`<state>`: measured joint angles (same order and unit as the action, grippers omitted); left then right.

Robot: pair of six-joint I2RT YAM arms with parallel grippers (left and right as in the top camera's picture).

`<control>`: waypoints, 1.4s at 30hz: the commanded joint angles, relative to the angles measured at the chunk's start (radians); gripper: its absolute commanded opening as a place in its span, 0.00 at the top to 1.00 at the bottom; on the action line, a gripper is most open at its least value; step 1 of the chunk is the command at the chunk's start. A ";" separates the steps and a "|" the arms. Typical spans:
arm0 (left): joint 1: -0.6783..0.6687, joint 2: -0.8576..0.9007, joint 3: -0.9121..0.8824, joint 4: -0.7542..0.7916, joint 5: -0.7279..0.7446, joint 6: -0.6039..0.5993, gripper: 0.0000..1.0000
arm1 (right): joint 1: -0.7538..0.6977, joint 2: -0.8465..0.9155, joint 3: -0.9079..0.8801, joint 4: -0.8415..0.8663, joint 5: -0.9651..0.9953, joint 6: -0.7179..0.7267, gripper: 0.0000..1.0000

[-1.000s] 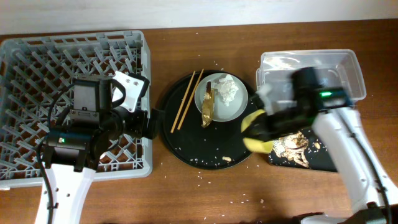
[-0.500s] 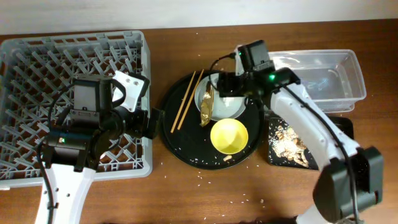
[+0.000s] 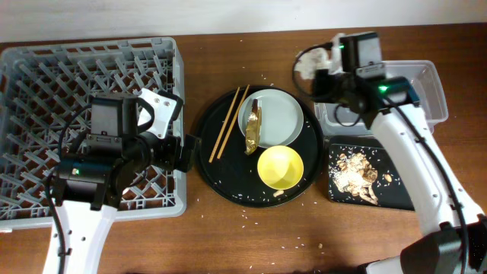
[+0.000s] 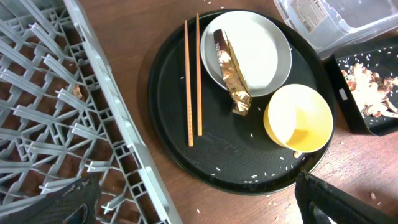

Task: Sort waste into correct bins and load items into the dishwasher rack

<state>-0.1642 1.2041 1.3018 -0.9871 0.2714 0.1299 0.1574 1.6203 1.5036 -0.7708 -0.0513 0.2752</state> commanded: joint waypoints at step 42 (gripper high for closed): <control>-0.001 -0.003 0.010 -0.002 -0.006 -0.012 0.01 | 0.221 0.253 0.105 -0.136 -0.011 -0.144 0.24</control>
<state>-0.1642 1.2041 1.3018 -0.9867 0.2710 0.1299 0.2863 1.8896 1.6127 -0.9310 -0.2470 0.0772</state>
